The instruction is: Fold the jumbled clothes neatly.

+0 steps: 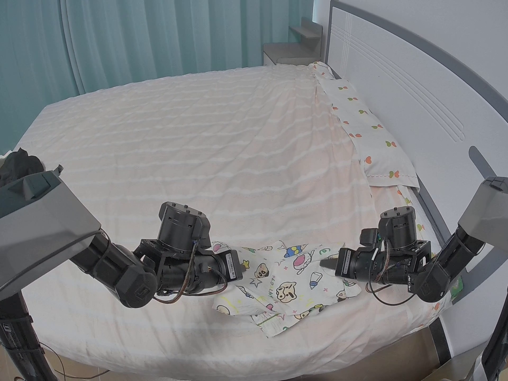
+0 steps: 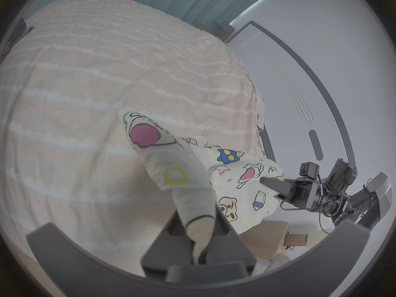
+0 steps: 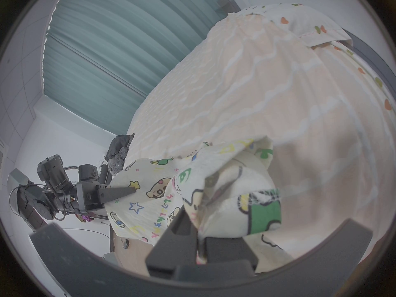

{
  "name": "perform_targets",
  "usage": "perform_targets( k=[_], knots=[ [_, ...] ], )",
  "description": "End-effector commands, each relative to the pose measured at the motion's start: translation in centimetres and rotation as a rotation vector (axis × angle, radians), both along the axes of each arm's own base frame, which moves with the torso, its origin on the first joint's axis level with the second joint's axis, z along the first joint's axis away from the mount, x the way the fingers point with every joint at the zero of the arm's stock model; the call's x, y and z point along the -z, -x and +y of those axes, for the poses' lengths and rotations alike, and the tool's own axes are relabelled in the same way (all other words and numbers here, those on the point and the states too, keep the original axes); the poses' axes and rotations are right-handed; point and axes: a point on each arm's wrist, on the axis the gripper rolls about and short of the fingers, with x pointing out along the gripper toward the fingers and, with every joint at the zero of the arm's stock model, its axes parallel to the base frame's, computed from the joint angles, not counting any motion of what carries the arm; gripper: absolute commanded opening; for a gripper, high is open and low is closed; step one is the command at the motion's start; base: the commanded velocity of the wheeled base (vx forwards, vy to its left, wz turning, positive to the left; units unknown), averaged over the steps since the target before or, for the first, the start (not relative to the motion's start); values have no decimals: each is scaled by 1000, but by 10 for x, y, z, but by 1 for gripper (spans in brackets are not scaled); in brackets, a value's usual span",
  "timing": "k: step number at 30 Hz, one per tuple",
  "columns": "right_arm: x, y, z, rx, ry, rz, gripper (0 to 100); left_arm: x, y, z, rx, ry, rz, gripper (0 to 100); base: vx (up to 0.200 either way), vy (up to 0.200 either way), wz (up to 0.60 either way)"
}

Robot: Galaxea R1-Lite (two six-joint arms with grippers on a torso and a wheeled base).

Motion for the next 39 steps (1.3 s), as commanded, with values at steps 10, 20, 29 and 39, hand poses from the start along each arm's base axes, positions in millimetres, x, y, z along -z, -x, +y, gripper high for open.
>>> perform_targets(
  k=[10, 20, 29, 39],
  knots=[
    [40, 0, 0, -1, 52, 112, 0, 46, 0, 3, -68, -116, 94, 0, 0, 0, 0],
    [44, 4, -2, 0, 59, 135, 0, 51, 5, 5, -82, -116, 127, 0, 0, 0, 0],
    [46, 10, -4, 3, 69, 151, 100, 51, 6, 9, -106, -109, 144, 0, -133, 0, 0],
    [41, 20, -13, 14, 74, 162, 100, 55, 1, 28, -176, -135, 148, 0, 0, 0, 0]
  ],
)
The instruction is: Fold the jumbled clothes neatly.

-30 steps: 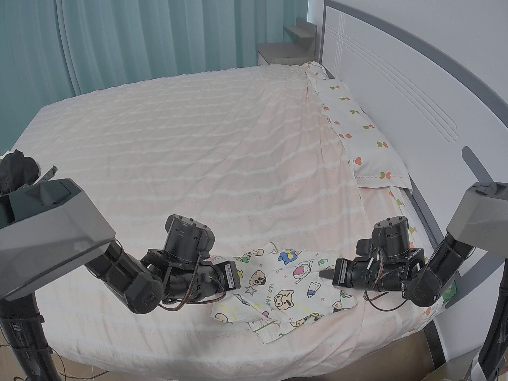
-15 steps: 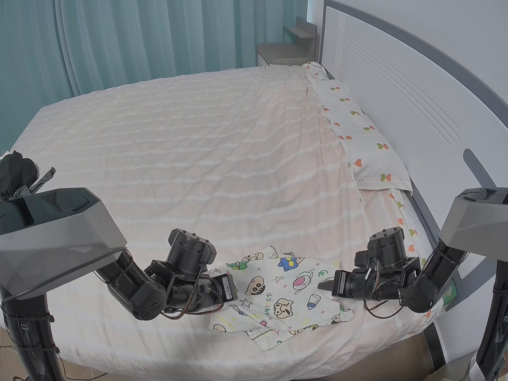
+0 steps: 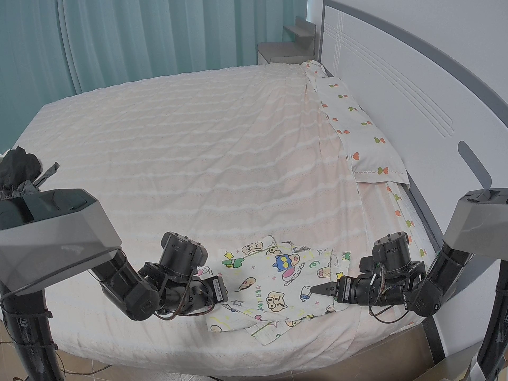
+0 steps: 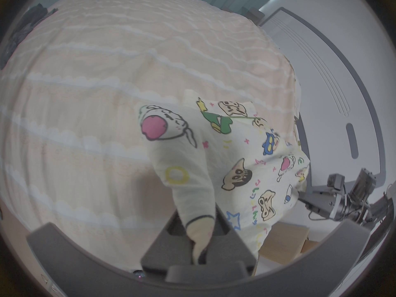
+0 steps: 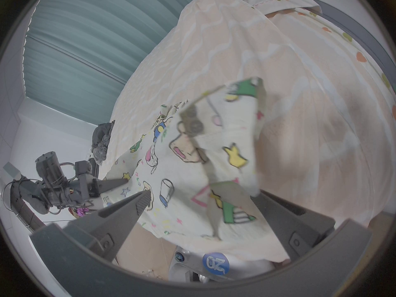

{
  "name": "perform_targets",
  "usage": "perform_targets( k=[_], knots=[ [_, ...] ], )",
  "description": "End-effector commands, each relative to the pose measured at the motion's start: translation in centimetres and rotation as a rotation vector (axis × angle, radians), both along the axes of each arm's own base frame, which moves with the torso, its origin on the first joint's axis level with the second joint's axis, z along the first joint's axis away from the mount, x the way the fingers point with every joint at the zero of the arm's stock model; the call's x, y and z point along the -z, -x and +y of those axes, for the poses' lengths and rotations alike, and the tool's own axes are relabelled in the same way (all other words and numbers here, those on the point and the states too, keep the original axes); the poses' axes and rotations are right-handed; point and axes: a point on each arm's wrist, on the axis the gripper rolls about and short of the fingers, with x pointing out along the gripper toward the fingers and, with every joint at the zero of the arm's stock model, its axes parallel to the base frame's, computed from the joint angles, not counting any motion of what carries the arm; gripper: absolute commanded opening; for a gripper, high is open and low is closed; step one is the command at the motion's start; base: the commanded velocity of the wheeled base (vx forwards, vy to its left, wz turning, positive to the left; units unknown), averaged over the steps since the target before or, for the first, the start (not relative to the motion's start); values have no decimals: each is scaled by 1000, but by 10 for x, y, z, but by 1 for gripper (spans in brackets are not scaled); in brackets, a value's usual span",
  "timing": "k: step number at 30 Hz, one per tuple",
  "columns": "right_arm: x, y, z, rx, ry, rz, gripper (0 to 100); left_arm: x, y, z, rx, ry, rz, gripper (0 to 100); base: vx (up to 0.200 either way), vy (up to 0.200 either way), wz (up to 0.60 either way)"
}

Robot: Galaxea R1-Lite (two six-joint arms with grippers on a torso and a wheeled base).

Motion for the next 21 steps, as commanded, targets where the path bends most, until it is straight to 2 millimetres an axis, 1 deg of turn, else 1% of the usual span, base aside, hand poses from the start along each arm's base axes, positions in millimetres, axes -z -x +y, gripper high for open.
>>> perform_targets(
  k=[1, 3, 5, 14, 15, 19, 21],
  knots=[
    [-4, 3, -3, 3, -4, -4, 100, 0, -8, 10, -36, 4, -8, 0, 0, 0, 0],
    [-5, 3, -3, 3, -5, -6, 100, -1, -12, 8, -39, 14, -23, 0, 0, 0, 0],
    [-6, 5, -3, 1, -5, -7, 100, 4, -13, 7, -37, 9, -15, 0, 0, 0, 0],
    [-8, 8, -4, 1, -4, -4, 100, 9, -10, 6, -26, -1, 2, 0, 0, 0, 0],
    [-8, 8, -4, 1, -5, -6, 100, 8, -10, 6, -21, -3, -1, 100, 0, 0, 0],
    [-10, 9, -5, 1, -7, -11, 100, 9, -10, 6, -27, -12, -5, 100, 0, 0, 0],
    [-13, 10, -6, 5, -8, -18, 100, 9, -9, 10, -45, -29, -5, 100, 0, 0, 0]
  ],
)
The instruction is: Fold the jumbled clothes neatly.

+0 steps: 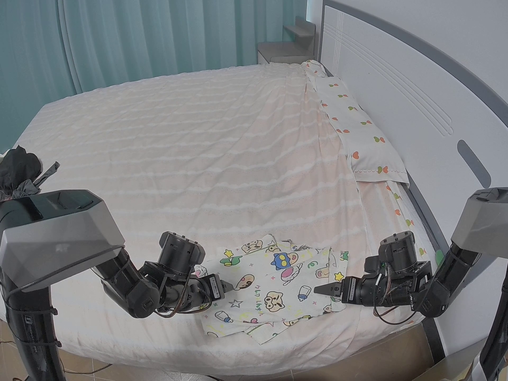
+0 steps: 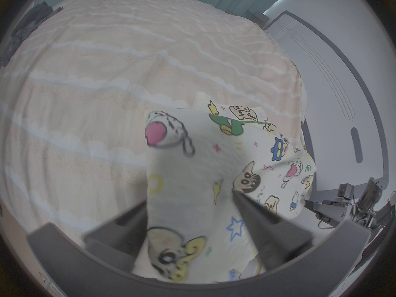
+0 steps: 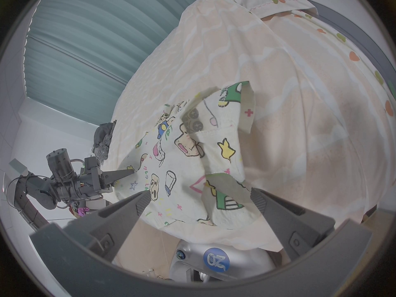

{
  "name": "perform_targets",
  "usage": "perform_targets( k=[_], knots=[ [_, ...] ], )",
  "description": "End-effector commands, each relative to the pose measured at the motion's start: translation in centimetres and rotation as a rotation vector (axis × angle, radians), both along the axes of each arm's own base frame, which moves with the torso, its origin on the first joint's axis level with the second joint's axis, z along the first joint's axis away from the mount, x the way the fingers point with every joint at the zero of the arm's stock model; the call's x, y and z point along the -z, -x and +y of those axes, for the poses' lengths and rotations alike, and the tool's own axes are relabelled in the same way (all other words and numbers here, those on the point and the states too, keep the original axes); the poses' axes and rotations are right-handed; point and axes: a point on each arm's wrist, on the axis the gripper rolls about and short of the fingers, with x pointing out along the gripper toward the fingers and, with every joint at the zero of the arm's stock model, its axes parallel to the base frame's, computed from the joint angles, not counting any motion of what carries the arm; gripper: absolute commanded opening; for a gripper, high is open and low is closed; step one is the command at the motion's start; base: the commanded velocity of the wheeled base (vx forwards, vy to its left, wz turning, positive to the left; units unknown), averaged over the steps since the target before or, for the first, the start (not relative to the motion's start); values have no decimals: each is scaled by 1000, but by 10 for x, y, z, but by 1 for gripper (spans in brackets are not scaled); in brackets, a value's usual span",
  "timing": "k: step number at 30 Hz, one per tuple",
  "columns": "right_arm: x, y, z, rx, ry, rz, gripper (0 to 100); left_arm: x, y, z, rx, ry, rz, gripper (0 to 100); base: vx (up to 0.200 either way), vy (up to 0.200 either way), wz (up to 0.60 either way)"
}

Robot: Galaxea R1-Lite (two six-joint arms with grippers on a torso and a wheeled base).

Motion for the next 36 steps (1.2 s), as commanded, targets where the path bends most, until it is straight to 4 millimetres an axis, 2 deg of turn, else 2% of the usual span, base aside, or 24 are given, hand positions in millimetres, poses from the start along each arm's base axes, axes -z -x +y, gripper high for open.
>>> perform_targets(
  k=[1, 3, 4, 5, 7, 8, 9, 10, 13, 15, 20, 24, 27, 28, 29, 30, 31, 33, 34, 36],
  knots=[
    [-6, 2, -2, 4, -4, -16, 100, 1, 0, 6, -32, -24, 0, 100, 0, 0, 0],
    [-10, 1, -4, 15, -7, -32, 100, -1, -1, 11, -63, -38, -14, 100, 0, 0, 0],
    [-22, -1, -7, 31, -18, -72, 100, -13, -3, 17, -115, -46, -52, 100, 0, 0, 0],
    [-24, 0, -7, 31, -22, -77, 100, -16, -2, 18, -123, -46, -57, 100, 0, 0, 0],
    [-43, 3, -6, 30, -43, -140, 100, -38, 5, 30, -191, -11, -92, 100, 0, 0, 0],
    [-48, 4, -6, 32, -47, -155, 100, -44, 6, 33, -210, 6, -102, 100, 0, 0, 0],
    [-58, 6, -2, 33, -54, -196, 100, -61, 6, 39, -253, 59, -134, 100, 0, 0, 0],
    [-62, 5, 1, 32, -58, -213, 100, -68, 7, 40, -267, 83, -150, 100, 0, 0, 0],
    [-70, -3, 7, 34, -71, -252, 100, -82, 12, 38, -271, 124, -177, 100, 0, 0, 0],
    [-73, -12, 16, 23, -90, -271, 100, -86, 24, 22, -219, 151, -175, 100, 0, 0, 0],
    [-61, -24, 40, -22, -89, -265, 100, -83, 35, -10, -148, 205, -137, 100, 0, 0, 0],
    [-53, -23, 61, -77, -87, -250, 100, -60, 39, -30, -82, 185, -67, 100, 0, 0, 0],
    [-44, -23, 67, -92, -79, -231, 100, -49, 37, -34, -77, 178, -58, 100, 0, 0, 0],
    [-27, -29, 72, -94, -61, -198, 100, -33, 32, -37, -81, 169, -58, 100, 0, 0, 0],
    [-27, -29, 72, -94, -61, -198, 100, -33, 32, -37, -81, 169, -58, 100, 0, 0, 0],
    [-13, -33, 74, -91, -43, -171, 100, -21, 30, -38, -89, 160, -56, 100, 0, 0, 0],
    [-7, -37, 73, -86, -35, -162, 100, -16, 29, -38, -96, 153, -58, 100, 0, 0, 0],
    [-4, -40, 73, -80, -32, -158, 100, -12, 29, -38, -103, 144, -58, 100, 0, 0, 0],
    [7, -45, 71, -66, -19, -140, 100, -5, 28, -39, -114, 132, -49, 100, 0, 0, 0],
    [12, -49, 71, -59, -14, -136, 100, -4, 29, -39, -129, 139, -39, 100, 0, 0, 0]
  ],
)
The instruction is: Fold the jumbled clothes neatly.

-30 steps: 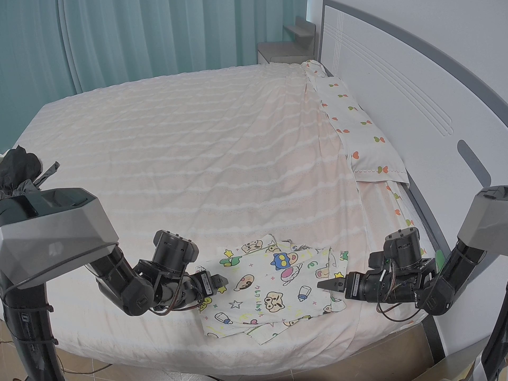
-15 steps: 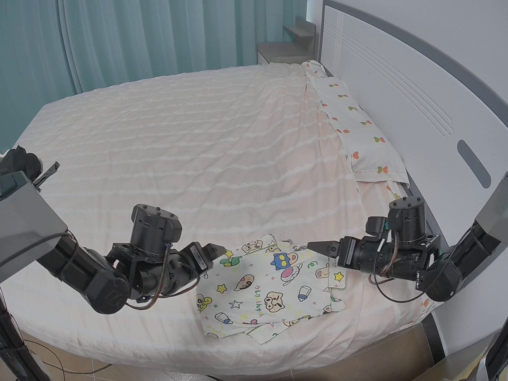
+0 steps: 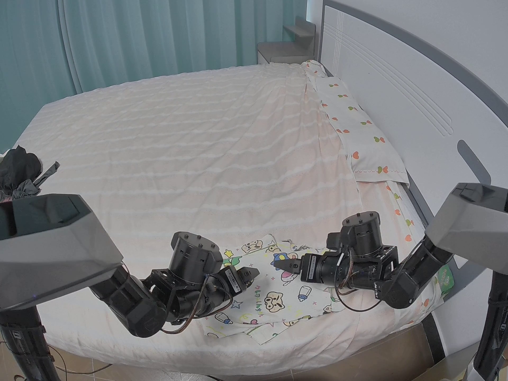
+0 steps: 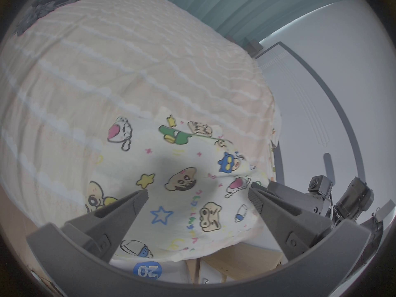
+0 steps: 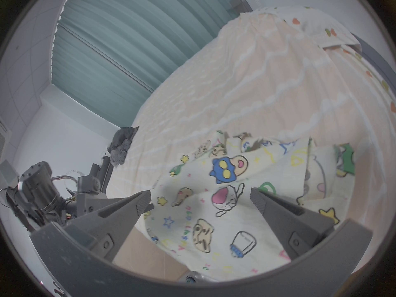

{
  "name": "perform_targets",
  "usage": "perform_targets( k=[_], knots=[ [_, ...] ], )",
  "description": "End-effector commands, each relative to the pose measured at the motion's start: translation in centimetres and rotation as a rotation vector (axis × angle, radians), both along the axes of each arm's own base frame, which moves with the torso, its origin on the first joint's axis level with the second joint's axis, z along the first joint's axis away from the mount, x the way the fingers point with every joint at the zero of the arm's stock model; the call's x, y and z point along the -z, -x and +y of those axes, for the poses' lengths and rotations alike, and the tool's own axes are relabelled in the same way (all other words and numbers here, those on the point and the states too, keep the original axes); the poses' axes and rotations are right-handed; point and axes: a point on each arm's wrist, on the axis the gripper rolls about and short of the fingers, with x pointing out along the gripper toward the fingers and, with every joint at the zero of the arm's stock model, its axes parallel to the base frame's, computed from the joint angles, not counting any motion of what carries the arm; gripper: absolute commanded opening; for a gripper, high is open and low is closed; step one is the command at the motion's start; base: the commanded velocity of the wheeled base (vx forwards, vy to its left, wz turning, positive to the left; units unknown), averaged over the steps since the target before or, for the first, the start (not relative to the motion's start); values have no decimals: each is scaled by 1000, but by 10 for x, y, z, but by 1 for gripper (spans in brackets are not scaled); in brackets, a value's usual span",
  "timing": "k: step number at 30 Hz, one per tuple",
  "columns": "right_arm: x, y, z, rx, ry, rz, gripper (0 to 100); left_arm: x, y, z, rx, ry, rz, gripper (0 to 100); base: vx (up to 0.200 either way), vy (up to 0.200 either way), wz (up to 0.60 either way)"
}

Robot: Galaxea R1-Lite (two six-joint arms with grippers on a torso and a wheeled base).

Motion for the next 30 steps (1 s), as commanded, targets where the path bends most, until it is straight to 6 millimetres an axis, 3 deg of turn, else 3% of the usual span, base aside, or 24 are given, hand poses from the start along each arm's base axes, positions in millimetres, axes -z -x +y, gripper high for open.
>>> perform_targets(
  k=[1, 5, 10, 18, 21, 26, 28, 30],
  knots=[
    [36, -17, -2, 36, 41, 54, 100, 31, 0, -2, -24, -37, 74, 100, 0, 0, 0],
    [40, -34, -15, 121, 54, 37, 100, 40, 3, 1, -49, -57, 104, 100, 0, 0, 0],
    [39, -36, -20, 160, 65, 25, 100, 52, 9, 5, -48, -89, 142, 100, 0, 0, 0],
    [26, -32, -26, 206, 48, 20, 100, 50, 15, 4, -52, -101, 125, 100, 0, 0, 0],
    [11, -27, -32, 226, 20, 7, 100, 32, 17, 5, -50, -66, 88, 100, 0, 0, 0],
    [-25, -3, -40, 241, -54, -5, 100, -9, 21, 9, -49, 17, -7, 100, 0, 0, 0],
    [-27, 0, -40, 237, -59, -3, 100, -12, 21, 9, -50, 23, -15, 100, 0, 0, 0],
    [-26, 24, -33, 190, -62, 39, 100, -25, 14, 10, -66, 53, -57, 100, 0, 0, 0]
  ],
)
